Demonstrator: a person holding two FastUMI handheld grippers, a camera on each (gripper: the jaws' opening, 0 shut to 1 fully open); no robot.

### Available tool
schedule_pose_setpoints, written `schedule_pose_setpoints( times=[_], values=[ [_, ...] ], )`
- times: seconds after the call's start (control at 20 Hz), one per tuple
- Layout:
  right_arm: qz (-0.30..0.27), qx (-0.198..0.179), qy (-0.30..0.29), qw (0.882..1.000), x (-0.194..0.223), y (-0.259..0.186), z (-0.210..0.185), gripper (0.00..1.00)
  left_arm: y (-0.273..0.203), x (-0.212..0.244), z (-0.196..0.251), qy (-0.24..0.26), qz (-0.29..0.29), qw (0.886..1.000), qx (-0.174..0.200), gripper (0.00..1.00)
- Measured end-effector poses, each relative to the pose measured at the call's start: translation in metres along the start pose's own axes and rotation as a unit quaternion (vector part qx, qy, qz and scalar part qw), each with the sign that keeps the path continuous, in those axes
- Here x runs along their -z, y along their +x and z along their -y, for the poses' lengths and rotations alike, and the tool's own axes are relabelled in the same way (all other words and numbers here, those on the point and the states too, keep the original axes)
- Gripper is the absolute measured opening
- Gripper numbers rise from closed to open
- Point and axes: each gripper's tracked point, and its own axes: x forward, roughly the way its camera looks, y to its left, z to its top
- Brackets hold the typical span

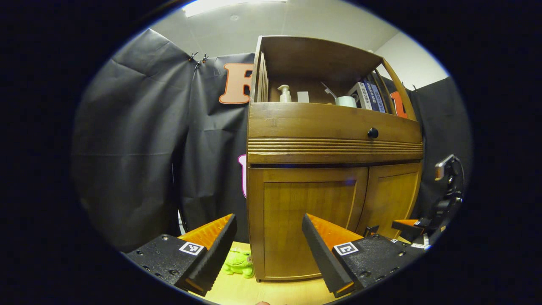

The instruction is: Open the right door of the double-door shoe cabinet with the right hand, and open the left door with the left hand.

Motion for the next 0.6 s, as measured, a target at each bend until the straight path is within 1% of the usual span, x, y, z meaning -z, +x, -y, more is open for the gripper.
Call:
schedule_pose_setpoints(
  times=[0.1,0.15,0.2,0.25,0.3,0.35,0.4,0.45,0.5,0.55,0.6],
  values=[
    [-0.019,-0.002,0.009,1.0,0.014,0.017,-0.001,0.72,0.001,-0.001,-0.005,-0.001,0.0,1.0,-0.01,0.92],
    [-0.028,-0.005,0.017,0.999,0.021,0.025,-0.001,0.7,0.0,-0.002,-0.008,-0.002,0.0,1.0,-0.014,0.95],
    [-0.038,-0.006,0.022,0.999,0.027,0.031,0.0,0.67,-0.002,-0.003,-0.01,-0.001,0.0,1.0,-0.019,0.95],
    [-0.046,-0.011,0.026,0.999,0.031,0.034,-0.003,0.67,-0.003,-0.003,-0.014,0.002,-0.001,1.0,-0.026,0.92],
    [-0.048,0.0,0.027,0.998,0.033,0.037,0.001,0.65,-0.006,-0.004,-0.019,0.005,-0.001,0.999,-0.032,0.95],
    [-0.049,-0.002,0.03,0.998,0.032,0.041,0.001,0.54,-0.008,-0.005,-0.023,0.008,-0.001,0.999,-0.04,0.92],
    [-0.054,-0.001,0.031,0.998,0.035,0.043,-0.002,0.43,-0.01,-0.007,-0.028,0.01,0.0,0.999,-0.047,0.92],
    [-0.063,0.005,0.03,0.998,0.037,0.035,-0.001,0.42,-0.012,-0.008,-0.032,0.011,0.001,0.998,-0.054,0.92],
    [-0.056,0.013,0.051,0.997,0.037,0.049,0.0,0.37,-0.015,-0.009,-0.035,0.01,0.001,0.998,-0.059,0.92],
    [-0.063,0.016,0.059,0.996,0.036,0.042,0.0,0.32,-0.017,-0.009,-0.038,0.008,0.002,0.998,-0.062,0.92],
    [-0.061,0.016,0.063,0.996,0.041,0.048,0.001,0.32,-0.019,-0.009,-0.04,0.006,0.001,0.998,-0.065,0.92]
  ],
)
